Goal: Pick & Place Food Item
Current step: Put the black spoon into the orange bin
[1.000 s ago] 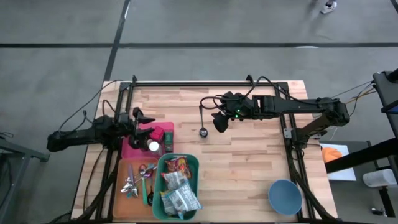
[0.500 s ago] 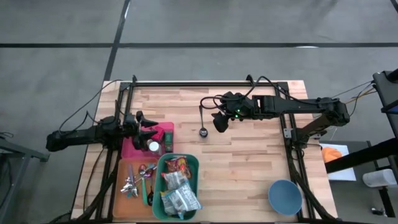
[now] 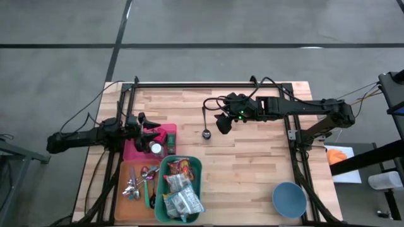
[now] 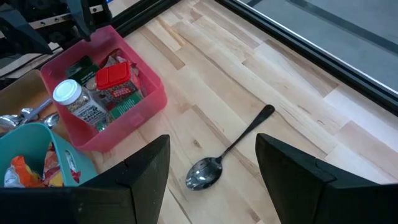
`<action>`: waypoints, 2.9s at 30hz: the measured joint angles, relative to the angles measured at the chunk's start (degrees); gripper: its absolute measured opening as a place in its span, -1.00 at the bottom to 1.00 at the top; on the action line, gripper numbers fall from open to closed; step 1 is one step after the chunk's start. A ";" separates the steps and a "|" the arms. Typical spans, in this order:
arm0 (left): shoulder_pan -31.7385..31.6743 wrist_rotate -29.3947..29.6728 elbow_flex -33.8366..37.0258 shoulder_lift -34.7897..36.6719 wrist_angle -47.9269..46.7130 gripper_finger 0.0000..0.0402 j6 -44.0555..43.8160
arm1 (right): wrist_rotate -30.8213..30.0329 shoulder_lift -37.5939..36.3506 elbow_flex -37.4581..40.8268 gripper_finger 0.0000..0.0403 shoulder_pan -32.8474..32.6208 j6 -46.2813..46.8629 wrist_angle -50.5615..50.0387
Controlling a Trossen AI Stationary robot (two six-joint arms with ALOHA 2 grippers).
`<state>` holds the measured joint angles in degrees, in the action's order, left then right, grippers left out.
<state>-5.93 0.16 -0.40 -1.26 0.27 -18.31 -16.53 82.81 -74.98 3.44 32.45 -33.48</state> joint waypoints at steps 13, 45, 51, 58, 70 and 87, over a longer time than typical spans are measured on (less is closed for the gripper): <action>0.02 0.00 0.00 -0.02 -0.09 0.19 0.00 | -0.11 -0.15 -0.02 0.16 1.96 5.06 0.28; 0.04 0.02 0.00 0.00 -0.11 0.19 0.00 | 36.45 10.21 6.66 0.16 16.46 9.66 11.96; 0.04 0.00 0.00 -0.01 -0.11 0.19 0.00 | 38.21 15.78 8.62 0.16 16.46 14.05 18.09; 0.03 0.01 0.00 0.00 -0.11 0.19 0.00 | 39.26 19.85 9.01 0.16 16.50 17.40 18.32; 0.02 0.00 0.00 0.00 -0.11 0.19 0.00 | 43.28 25.03 10.38 0.16 15.32 24.32 18.93; 0.04 0.02 0.00 -0.09 -0.11 0.19 0.00 | 48.52 32.33 11.15 0.16 14.90 31.93 29.12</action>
<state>-5.89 0.19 -0.40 -1.34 0.16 -18.31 31.98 115.13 -63.83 18.34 64.37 -4.36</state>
